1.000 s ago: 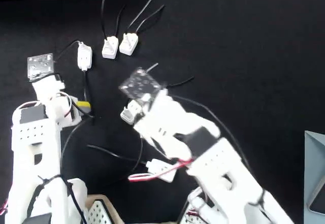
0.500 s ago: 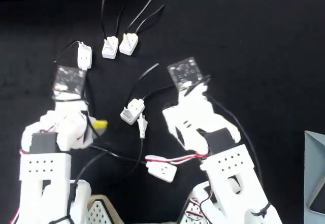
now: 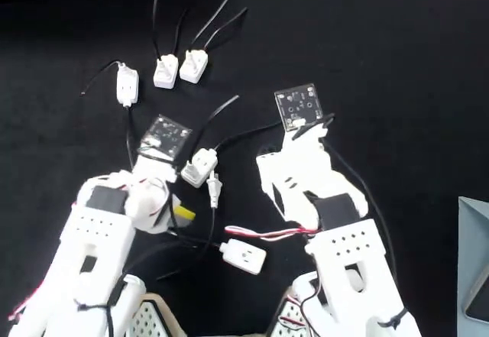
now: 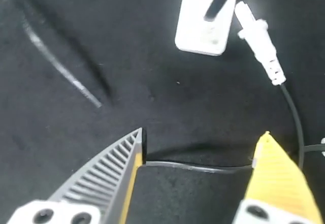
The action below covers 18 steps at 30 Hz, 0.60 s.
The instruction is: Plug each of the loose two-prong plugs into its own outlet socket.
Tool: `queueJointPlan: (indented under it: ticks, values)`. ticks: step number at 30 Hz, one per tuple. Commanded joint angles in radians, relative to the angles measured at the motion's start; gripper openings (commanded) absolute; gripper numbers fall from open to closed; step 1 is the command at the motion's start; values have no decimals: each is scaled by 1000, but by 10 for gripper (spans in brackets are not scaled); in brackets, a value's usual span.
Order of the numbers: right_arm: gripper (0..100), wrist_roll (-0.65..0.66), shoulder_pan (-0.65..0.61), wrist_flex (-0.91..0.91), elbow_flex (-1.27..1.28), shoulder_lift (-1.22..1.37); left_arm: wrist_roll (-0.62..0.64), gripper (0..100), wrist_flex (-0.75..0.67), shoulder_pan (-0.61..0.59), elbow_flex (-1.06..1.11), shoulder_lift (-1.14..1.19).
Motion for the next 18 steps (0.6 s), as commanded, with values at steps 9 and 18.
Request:
queueJointPlan:
  ticks: [9, 18]
  values:
    - [13, -8, 8, -15, -7, -16, 58, 338, -282, 19, -188, 410]
    - [13, -2, 6, -104, 62, -16, 57, 245, -428, -12, -361, 692]
